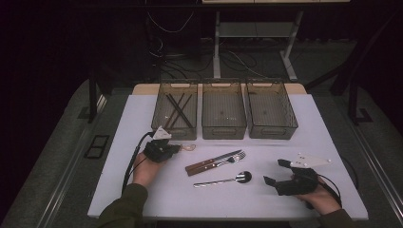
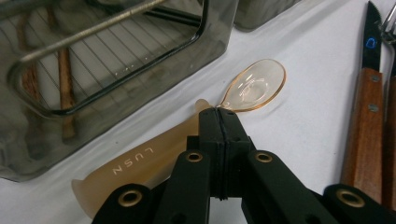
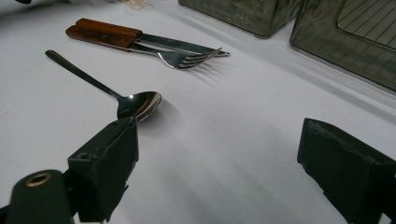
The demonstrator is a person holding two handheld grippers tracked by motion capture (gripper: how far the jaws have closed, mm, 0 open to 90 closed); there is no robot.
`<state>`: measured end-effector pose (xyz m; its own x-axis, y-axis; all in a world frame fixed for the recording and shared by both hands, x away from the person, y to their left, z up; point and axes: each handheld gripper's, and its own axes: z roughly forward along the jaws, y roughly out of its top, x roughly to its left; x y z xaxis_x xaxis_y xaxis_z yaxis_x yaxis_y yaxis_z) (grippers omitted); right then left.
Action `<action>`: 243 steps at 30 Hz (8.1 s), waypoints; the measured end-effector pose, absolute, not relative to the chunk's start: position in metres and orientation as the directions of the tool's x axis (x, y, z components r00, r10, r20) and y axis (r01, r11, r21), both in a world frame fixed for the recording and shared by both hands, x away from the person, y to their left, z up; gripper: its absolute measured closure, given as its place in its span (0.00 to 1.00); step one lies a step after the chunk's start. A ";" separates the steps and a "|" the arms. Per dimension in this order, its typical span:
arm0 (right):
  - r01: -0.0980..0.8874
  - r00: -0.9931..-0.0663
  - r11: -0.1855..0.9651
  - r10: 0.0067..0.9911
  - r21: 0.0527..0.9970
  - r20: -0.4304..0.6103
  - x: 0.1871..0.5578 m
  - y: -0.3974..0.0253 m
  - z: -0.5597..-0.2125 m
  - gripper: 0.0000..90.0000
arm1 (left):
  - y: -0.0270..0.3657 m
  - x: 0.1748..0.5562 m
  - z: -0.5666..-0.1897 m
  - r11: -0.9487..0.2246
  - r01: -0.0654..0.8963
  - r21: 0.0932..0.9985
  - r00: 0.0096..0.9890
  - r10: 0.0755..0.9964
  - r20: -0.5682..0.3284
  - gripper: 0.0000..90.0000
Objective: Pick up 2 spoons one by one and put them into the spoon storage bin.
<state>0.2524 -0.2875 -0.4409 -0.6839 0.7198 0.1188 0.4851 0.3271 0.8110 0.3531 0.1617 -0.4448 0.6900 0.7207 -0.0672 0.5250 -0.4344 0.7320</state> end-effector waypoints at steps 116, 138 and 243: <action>0.480 -0.692 0.313 0.709 0.819 0.134 0.252 -0.287 -0.440 0.14 | 0.100 0.399 -0.360 -0.338 0.393 0.855 0.804 0.578 -0.141 0.85; 0.475 -0.687 0.274 0.709 0.836 0.158 0.253 -0.293 -0.436 0.14 | 0.022 0.463 -0.346 -0.349 0.410 0.842 0.765 0.635 -0.109 0.85; 0.517 -0.735 0.353 0.649 0.780 0.193 0.276 -0.252 -0.418 0.16 | 0.158 0.274 -0.438 -0.376 0.395 0.838 0.822 0.552 -0.140 0.00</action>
